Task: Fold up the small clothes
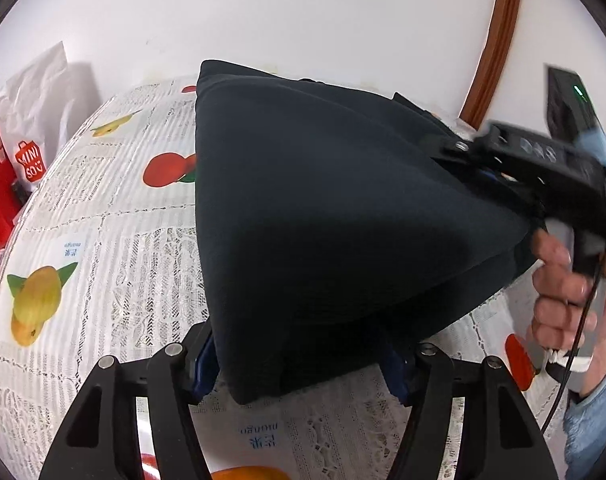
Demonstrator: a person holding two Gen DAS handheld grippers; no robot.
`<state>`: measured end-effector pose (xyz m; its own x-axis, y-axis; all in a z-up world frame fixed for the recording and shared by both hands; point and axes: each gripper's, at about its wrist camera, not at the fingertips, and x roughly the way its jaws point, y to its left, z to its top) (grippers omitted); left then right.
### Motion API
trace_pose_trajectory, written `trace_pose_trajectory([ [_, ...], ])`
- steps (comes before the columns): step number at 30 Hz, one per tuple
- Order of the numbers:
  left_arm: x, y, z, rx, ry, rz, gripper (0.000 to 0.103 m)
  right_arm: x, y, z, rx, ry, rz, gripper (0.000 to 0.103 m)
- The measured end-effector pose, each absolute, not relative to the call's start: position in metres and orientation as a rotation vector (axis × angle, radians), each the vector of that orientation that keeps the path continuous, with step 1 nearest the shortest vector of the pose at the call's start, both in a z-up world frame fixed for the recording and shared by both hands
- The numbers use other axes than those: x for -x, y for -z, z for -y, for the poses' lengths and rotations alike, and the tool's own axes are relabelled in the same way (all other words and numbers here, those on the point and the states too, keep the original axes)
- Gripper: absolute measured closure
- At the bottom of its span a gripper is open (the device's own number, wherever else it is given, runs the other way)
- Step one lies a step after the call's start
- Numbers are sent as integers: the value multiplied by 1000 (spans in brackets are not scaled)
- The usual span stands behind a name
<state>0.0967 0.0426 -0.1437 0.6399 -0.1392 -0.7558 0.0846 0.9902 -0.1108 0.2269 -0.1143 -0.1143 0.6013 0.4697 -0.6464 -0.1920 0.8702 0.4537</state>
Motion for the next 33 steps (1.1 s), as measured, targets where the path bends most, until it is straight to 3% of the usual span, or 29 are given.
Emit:
trace_pose_trajectory([
  [1, -97, 144, -42, 62, 124, -868, 38, -231, 116, 109, -354, -399, -858, 55],
  [4, -97, 145, -44, 72, 124, -868, 38, -239, 113, 92, -268, -392, -860, 88],
  [5, -97, 144, -45, 75, 123, -867, 38, -238, 108, 91, -250, -395, -844, 92],
  [11, -98, 144, -43, 68, 119, -868, 37, -213, 55, 136, -216, -338, -636, 94],
  [16, -96, 144, -42, 61, 123, -865, 38, -208, 78, 170, -164, -269, -724, 93],
  [18, -94, 142, -43, 76, 150, -857, 39, -208, 95, 177, -189, -279, -777, 89],
  [22, -94, 138, -34, 74, 197, -849, 39, -203, 102, 183, -236, -291, -764, 66],
  [25, -105, 141, -18, 38, 184, -871, 38, -211, 105, 180, -273, -289, -788, 65],
  [27, -109, 142, -10, 6, 158, -873, 36, -218, 105, 177, -290, -282, -800, 68],
  [29, -108, 144, -6, -18, 133, -869, 33, -221, 101, 174, -294, -290, -799, 87],
  [33, -108, 147, -6, 5, 120, -873, 33, -210, 74, 171, -185, -343, -684, 93],
])
